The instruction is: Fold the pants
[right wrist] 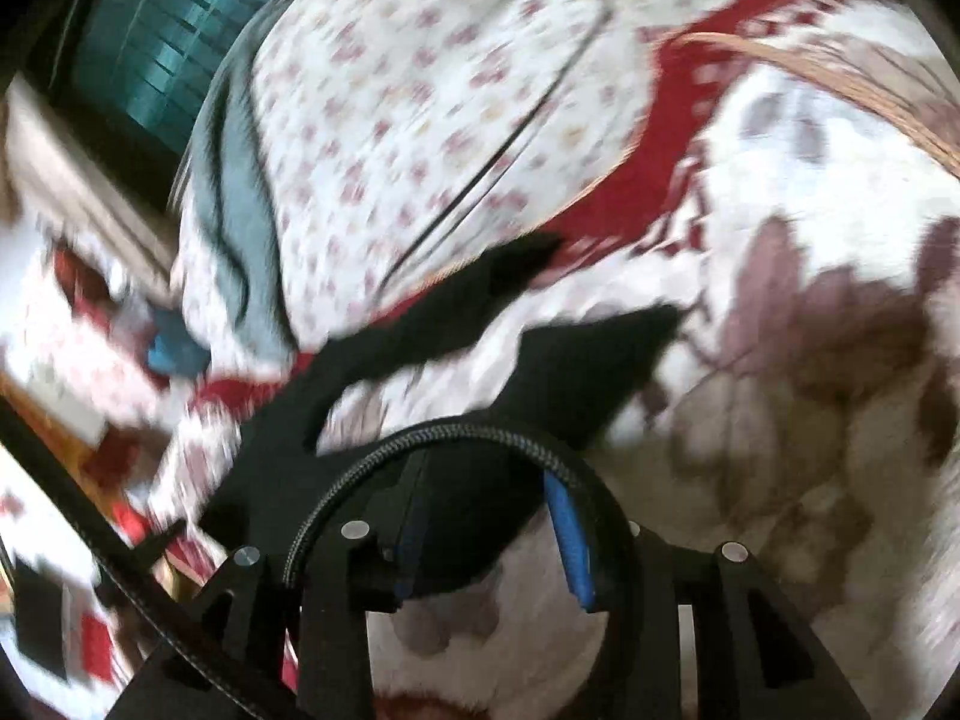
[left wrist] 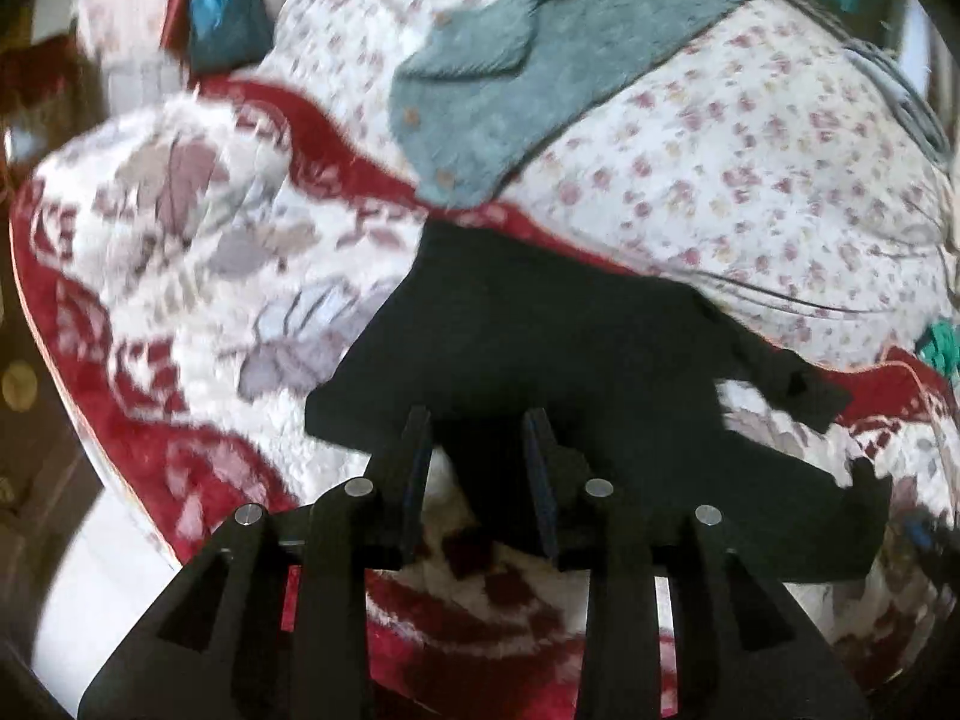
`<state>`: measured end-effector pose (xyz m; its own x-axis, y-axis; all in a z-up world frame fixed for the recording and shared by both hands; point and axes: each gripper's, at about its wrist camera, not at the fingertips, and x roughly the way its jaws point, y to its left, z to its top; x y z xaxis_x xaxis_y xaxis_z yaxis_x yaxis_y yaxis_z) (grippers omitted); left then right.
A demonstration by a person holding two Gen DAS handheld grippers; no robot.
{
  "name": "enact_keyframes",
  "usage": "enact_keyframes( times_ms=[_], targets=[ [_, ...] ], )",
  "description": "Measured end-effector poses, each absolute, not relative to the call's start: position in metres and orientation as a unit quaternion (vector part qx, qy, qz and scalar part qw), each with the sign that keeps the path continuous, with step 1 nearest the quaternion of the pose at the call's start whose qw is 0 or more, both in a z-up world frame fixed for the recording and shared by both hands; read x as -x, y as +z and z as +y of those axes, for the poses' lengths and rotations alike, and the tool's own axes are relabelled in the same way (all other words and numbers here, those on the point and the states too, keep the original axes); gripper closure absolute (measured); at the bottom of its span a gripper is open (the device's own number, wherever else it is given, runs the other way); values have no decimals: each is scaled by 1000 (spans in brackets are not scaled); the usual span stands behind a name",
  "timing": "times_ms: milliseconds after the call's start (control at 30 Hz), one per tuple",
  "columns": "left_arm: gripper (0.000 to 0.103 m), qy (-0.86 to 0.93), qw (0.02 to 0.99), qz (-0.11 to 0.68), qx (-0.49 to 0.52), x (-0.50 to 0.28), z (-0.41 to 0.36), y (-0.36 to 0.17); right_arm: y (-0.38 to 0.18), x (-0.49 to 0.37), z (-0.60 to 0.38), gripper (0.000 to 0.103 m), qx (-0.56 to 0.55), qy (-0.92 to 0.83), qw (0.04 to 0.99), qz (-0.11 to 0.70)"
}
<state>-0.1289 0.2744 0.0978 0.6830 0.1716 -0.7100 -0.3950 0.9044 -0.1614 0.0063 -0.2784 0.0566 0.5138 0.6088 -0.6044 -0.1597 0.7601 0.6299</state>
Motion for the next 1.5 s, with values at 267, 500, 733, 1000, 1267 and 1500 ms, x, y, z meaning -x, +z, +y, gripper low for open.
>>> enact_keyframes(
  times_ms=[267,500,733,1000,1267,1500],
  targets=[
    [46,-5,917,382,117,85,185,115,35,-50,-288,65,-275,195,819,464],
    [46,-162,881,442,57,20,65,88,0,-81,-294,59,-339,199,794,464],
    [46,-200,856,476,28,-13,-3,53,29,-65,-288,91,-316,216,827,412],
    [46,-211,851,479,39,-22,-31,43,98,-38,-242,80,-110,117,888,431],
    [46,-181,853,487,43,-23,-17,41,56,-104,-229,46,-300,281,781,470],
    [46,-174,858,482,25,-22,-16,34,51,-82,-286,46,-310,230,803,455]
  ],
)
